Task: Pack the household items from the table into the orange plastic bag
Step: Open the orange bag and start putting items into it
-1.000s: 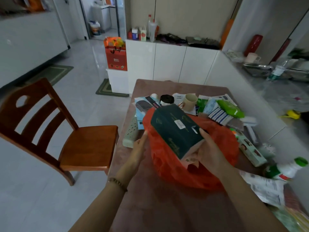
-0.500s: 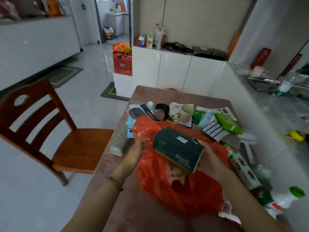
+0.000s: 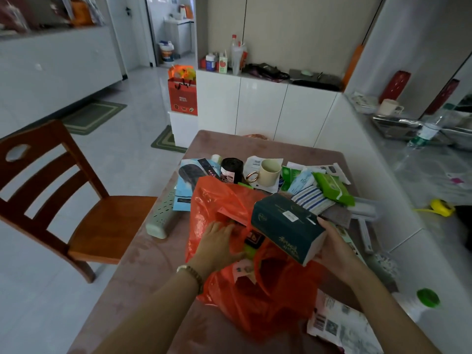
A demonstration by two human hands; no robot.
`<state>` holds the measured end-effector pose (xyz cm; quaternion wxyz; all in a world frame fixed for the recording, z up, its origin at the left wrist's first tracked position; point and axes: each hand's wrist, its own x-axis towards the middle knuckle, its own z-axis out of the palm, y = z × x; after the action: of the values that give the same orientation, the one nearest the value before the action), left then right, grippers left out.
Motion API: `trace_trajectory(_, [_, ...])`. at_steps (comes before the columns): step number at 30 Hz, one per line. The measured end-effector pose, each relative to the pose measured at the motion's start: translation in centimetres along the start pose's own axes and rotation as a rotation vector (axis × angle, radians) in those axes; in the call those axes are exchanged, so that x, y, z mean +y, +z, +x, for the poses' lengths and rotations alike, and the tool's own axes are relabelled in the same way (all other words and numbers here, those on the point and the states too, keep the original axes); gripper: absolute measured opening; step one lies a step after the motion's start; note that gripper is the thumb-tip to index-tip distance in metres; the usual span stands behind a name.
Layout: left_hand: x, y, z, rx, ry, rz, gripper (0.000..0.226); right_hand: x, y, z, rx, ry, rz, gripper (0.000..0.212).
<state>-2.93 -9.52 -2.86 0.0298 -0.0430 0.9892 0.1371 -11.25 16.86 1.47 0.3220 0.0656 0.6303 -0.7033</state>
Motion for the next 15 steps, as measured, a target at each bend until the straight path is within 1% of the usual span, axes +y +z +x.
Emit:
trace_trajectory(2, [-0.3, 0.6, 0.2, 0.006, -0.014, 0.081, 0.092, 0.0, -0.3, 0.2, -0.009, 0.001, -0.008, 0.085])
trace_trajectory(3, [-0.6, 0.6, 0.4, 0.007, -0.019, 0.120, 0.088, 0.0, -0.3, 0.2, -0.016, 0.001, -0.014, 0.089])
trace_trajectory(5, [-1.7, 0.6, 0.4, -0.011, -0.013, 0.204, 0.069, -0.1, -0.2, 0.3, -0.032, 0.007, -0.019, 0.095])
trace_trajectory(7, [-2.5, 0.1, 0.0, -0.032, 0.012, 0.269, 0.054, -0.1, 0.0, 0.4, -0.038, 0.021, -0.035, 0.087])
trace_trajectory(8, [-2.8, -0.3, -0.4, -0.043, 0.013, 0.259, 0.048, -0.1, 0.2, 0.4, -0.042, 0.022, -0.037, 0.082])
trace_trajectory(9, [-3.0, -0.7, -0.7, -0.038, 0.008, 0.174, 0.040, 0.0, 0.3, 0.4, -0.052, 0.019, -0.037, 0.081])
trace_trajectory(10, [-3.2, -1.4, -1.2, 0.005, -0.026, -0.033, 0.029, 0.1, 0.4, 0.5, -0.070, 0.015, -0.043, 0.084])
trace_trajectory(11, [-3.6, -2.3, -1.7, 0.035, -0.094, -0.345, 0.021, 0.2, 0.5, 0.6, -0.096, 0.022, -0.056, 0.087])
trace_trajectory(12, [-3.7, -3.4, -2.2, 0.038, -0.159, -0.690, 0.022, 0.4, 0.8, 0.8, -0.123, 0.039, -0.067, 0.085])
trace_trajectory(13, [-4.0, -4.7, -2.4, 0.102, -0.194, -0.935, 0.023, 0.4, 1.3, 0.9, -0.148, 0.062, -0.078, 0.079])
trace_trajectory(14, [-4.6, -5.8, -2.5, 0.174, -0.213, -1.038, 0.023, 0.5, 1.8, 1.1, -0.170, 0.091, -0.084, 0.075])
trace_trajectory(15, [-5.0, -7.0, -2.6, 0.216, -0.227, -1.086, 0.022, 0.6, 2.4, 1.4, -0.188, 0.120, -0.089, 0.070])
